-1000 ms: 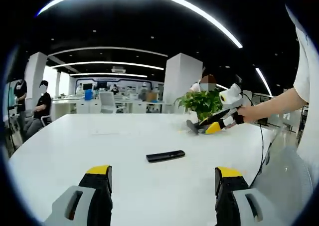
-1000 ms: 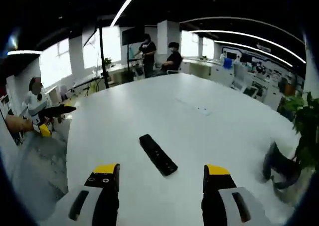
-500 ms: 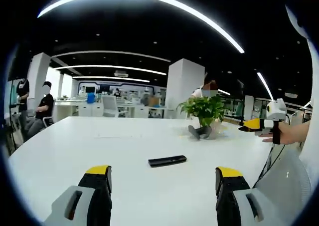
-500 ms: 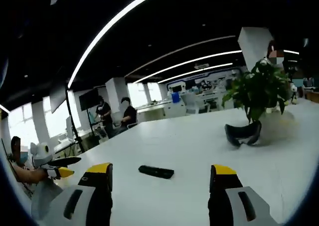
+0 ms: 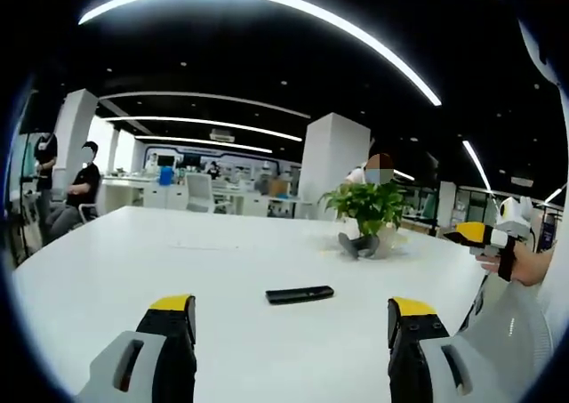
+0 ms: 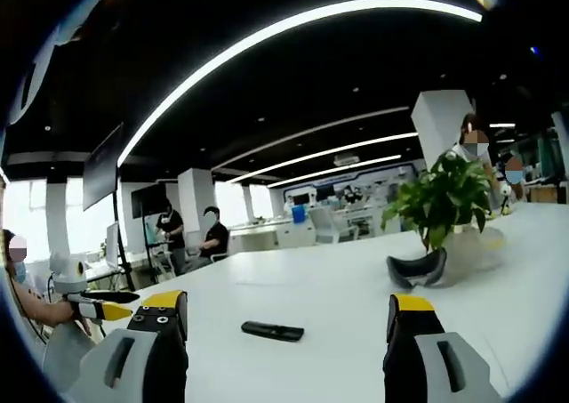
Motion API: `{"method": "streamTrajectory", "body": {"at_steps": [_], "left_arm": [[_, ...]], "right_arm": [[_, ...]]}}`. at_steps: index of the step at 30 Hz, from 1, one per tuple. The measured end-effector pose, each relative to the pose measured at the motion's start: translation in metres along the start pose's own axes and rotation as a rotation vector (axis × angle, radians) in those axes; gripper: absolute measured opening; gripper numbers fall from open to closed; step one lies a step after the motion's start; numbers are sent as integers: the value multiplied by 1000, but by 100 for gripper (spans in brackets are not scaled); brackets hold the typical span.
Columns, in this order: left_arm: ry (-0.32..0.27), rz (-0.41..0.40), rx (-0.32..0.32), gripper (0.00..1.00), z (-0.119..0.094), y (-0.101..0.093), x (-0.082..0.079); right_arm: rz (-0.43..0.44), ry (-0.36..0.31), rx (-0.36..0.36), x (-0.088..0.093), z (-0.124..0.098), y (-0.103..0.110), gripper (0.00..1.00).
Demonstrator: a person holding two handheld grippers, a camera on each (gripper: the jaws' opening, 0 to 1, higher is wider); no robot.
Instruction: Press the specified remote control buttons in sequence, fully releasing each button before pressing the next.
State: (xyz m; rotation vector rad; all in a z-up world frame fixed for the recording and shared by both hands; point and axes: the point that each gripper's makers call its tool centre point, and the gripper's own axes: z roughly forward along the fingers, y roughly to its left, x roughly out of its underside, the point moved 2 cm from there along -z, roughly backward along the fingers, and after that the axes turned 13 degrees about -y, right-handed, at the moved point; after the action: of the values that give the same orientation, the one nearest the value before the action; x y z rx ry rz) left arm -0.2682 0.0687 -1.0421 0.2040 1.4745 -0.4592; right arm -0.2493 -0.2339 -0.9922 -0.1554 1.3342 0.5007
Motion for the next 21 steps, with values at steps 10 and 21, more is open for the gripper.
{"method": "streamTrajectory", "body": {"at_steps": [10,21], "left_arm": [[0,-10,-11,92,0,3,1],[7,-11,-16,92,-1,6,3]], "right_arm": [[7,6,51,8,-4,-14,91],[9,31,48,14,-5,-13,90]]}}
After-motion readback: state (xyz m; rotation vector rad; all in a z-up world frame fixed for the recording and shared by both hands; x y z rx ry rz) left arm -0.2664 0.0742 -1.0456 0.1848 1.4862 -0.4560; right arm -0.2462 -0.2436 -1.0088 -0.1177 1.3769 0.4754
